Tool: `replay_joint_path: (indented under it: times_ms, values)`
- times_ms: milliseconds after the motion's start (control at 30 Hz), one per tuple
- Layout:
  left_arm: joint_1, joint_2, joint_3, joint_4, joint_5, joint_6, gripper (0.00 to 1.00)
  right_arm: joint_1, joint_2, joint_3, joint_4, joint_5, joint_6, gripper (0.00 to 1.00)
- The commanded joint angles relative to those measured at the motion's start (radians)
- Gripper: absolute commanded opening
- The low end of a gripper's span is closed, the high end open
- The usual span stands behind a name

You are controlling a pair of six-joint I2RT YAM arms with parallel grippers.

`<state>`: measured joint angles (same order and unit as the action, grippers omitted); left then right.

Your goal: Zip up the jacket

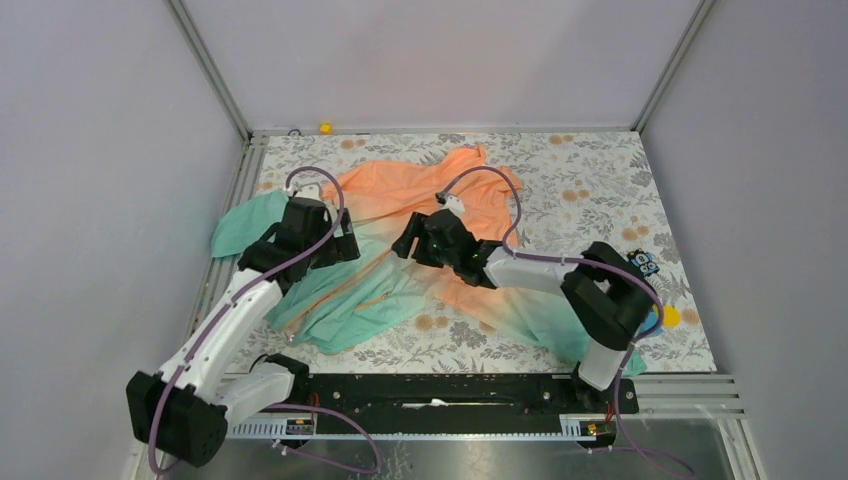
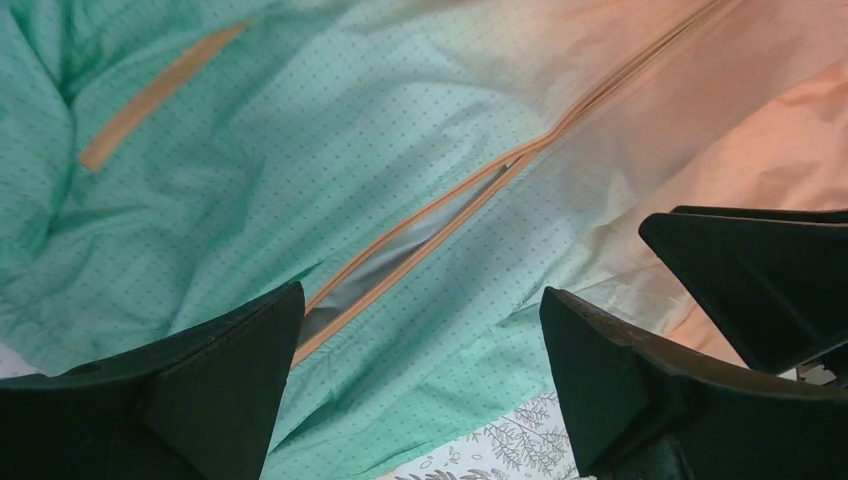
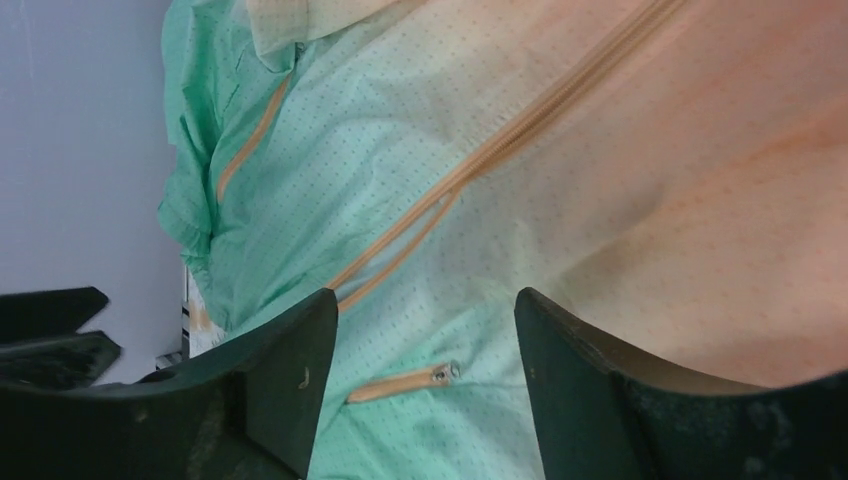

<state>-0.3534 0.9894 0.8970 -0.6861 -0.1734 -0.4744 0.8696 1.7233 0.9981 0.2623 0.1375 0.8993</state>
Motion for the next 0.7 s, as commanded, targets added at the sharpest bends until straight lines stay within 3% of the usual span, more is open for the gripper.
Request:
replay_joint_path:
  times_ms: [0,100,300,433,667]
  values:
    - [0.001,0.085,0.003,0.082,-0.007,-0.081,0.99,0.009,0.105,0.109,0.074,-0.013,-0.022,0.67]
    - [0.001,0.137,-0.050,0.192,0.067,-0.149,0.99,0.012,0.159,0.126,0.068,-0.033,-0.083,0.64]
    - [0.001,0.168,-0.116,0.295,0.066,-0.224,0.98,0.012,0.193,0.044,0.117,-0.020,-0.148,0.67]
    - [0.002,0.184,-0.089,0.282,0.076,-0.229,0.98,0.000,0.217,0.028,0.115,-0.013,-0.137,0.65]
    - [0.042,0.127,-0.020,0.173,0.072,-0.228,0.99,-0.038,0.242,-0.018,0.108,0.025,-0.106,0.51]
